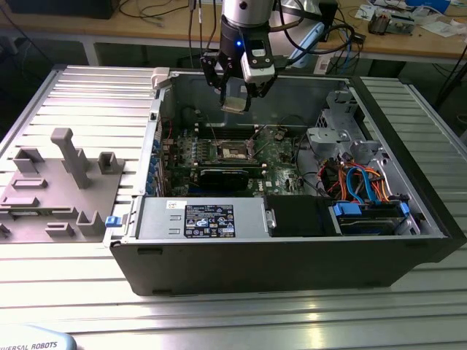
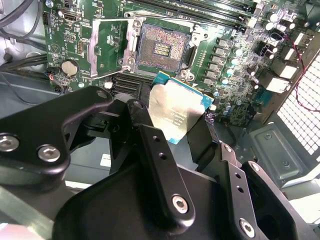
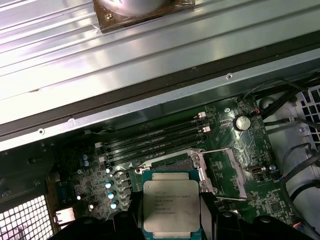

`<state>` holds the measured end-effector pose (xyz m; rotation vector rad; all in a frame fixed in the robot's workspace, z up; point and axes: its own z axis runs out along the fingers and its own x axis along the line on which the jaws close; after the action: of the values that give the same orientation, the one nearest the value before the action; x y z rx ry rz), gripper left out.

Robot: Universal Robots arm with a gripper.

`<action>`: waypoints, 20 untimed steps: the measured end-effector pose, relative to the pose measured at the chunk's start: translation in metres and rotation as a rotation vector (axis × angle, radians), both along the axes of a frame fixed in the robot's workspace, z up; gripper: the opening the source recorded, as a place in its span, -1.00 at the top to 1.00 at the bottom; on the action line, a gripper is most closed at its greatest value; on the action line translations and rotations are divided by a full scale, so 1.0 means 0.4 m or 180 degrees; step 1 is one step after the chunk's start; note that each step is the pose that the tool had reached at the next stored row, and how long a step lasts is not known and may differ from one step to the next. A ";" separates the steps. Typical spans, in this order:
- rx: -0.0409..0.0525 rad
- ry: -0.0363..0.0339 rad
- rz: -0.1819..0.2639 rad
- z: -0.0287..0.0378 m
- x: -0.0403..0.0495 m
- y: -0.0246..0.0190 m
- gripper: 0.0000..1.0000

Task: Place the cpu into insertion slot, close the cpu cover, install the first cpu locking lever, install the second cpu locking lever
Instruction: 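Place the cpu into insertion slot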

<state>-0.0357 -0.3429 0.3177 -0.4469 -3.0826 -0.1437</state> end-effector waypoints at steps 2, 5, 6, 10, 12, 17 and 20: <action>0.0000 0.0000 -0.0006 0.000 0.000 0.000 -0.08; 0.0000 0.0000 -0.0010 0.000 0.000 0.000 -0.08; 0.0000 0.0000 -0.0011 0.000 0.000 0.000 -0.08; 0.0000 0.0000 -0.0021 0.000 0.000 0.000 -0.08; 0.0000 0.0000 -0.0025 0.000 0.000 0.000 -0.08; 0.0000 0.0000 -0.0035 0.000 0.000 0.000 -0.08; 0.0000 0.0000 -0.0045 0.000 0.000 0.000 -0.08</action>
<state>-0.0357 -0.3429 0.3176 -0.4687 -3.0800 -0.1439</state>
